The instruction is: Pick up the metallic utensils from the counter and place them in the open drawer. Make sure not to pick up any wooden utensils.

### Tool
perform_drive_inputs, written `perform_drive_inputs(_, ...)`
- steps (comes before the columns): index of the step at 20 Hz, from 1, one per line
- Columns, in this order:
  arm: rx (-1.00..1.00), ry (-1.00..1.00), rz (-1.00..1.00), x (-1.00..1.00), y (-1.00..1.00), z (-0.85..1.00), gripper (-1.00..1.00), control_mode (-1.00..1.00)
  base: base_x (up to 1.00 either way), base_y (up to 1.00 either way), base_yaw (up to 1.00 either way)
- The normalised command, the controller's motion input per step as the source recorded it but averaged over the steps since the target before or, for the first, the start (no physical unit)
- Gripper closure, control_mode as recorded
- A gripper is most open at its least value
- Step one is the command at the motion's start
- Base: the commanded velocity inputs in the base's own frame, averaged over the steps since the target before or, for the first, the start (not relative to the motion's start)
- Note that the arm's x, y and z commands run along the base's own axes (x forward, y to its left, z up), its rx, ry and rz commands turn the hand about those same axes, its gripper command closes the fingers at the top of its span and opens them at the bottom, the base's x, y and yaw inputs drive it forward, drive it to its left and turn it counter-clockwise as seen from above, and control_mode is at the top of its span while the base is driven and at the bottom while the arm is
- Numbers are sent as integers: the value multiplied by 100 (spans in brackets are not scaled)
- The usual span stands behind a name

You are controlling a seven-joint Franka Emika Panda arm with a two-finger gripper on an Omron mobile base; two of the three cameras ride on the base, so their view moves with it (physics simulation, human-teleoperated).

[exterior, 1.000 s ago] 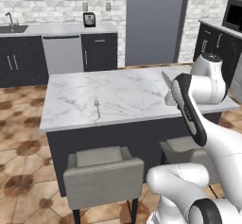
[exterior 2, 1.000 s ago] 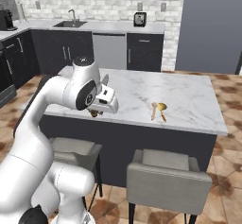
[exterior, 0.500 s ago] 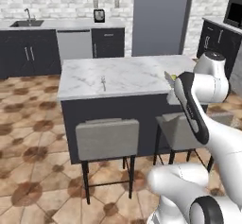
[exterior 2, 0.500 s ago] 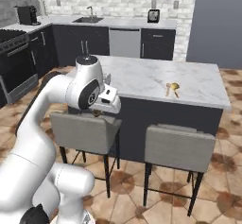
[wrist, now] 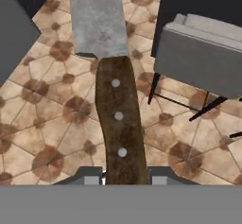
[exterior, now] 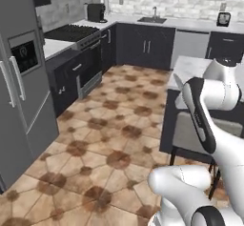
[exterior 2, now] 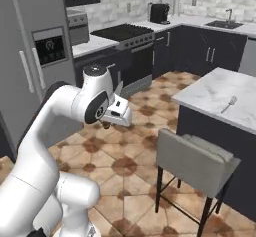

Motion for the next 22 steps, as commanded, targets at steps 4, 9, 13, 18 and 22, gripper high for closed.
perform_drive_inputs(4, 0, 0, 0, 0, 0, 0, 100, 100, 100, 33, 41)
perform_drive_inputs(9, 0, 0, 0, 0, 0, 0, 100, 100, 100, 10, 14)
perform_drive_inputs(13, 0, 0, 0, 0, 0, 0, 100, 100, 100, 0, 13)
perform_drive_inputs(18, 0, 0, 0, 0, 0, 0, 100, 100, 100, 0, 22)
perform_drive_inputs(22, 0, 0, 0, 0, 0, 0, 100, 100, 100, -3, 37)
